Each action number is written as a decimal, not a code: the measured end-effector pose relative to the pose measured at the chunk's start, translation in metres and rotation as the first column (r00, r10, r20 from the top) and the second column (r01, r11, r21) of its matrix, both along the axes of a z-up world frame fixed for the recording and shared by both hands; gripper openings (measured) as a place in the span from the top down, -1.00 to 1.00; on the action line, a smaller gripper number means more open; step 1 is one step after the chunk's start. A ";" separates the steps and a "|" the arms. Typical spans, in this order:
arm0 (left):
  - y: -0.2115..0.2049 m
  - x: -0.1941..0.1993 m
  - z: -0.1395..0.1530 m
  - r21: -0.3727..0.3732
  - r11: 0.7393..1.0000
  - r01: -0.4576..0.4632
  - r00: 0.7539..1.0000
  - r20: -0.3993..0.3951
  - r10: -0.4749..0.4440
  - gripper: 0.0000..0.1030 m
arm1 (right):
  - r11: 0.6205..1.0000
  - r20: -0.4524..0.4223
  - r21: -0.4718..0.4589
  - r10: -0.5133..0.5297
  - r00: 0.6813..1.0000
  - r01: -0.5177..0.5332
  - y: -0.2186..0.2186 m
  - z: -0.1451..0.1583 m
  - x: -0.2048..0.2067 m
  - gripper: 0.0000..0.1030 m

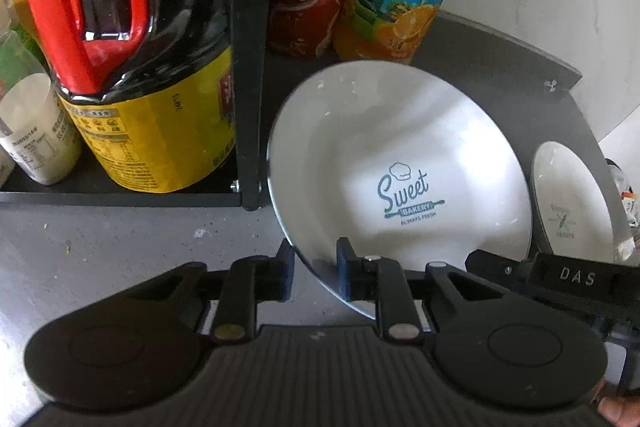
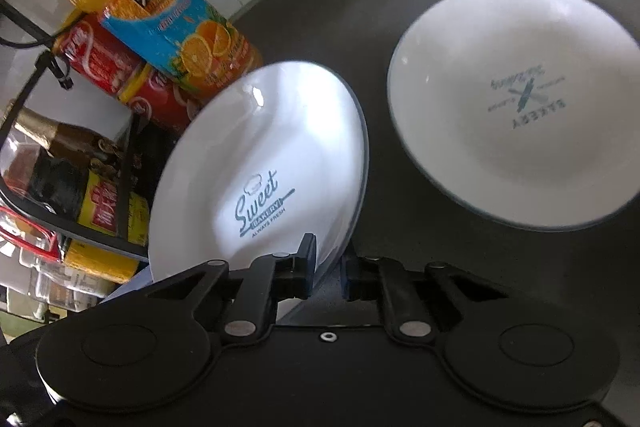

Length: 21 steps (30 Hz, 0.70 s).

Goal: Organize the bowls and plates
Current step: 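Close the right gripper on the 'Sweet' plate rim while the left gripper also closes on it, then carry the 'Sweet' plate with both grippers and lower it onto the flower-pattern plate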

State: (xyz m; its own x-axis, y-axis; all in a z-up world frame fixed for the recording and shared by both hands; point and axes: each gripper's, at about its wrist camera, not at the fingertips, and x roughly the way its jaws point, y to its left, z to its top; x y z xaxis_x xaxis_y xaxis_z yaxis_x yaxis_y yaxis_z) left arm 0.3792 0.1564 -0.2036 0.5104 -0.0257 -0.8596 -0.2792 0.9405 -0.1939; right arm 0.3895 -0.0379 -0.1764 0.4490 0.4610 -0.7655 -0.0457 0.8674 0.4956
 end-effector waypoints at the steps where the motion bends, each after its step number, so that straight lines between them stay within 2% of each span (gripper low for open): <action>1: 0.001 -0.001 0.000 -0.011 1.000 -0.001 1.000 0.005 0.001 0.62 | 1.000 0.011 -0.005 -0.001 1.000 0.001 0.000 0.003 -0.001 0.76; 8: 0.006 -0.002 0.013 -0.071 0.997 -0.008 1.000 0.014 0.009 0.66 | 1.000 0.053 -0.017 -0.010 0.999 0.010 -0.003 0.010 -0.009 0.75; 15: 0.007 -0.005 0.016 -0.103 0.995 -0.012 1.000 0.010 0.013 0.69 | 1.000 0.058 -0.017 -0.010 0.998 0.011 -0.004 0.014 -0.021 0.74; 21: 0.006 -0.012 0.022 -0.114 0.993 -0.015 1.000 0.013 0.017 0.72 | 1.000 0.083 -0.024 0.006 0.997 -0.004 -0.004 0.030 -0.032 0.72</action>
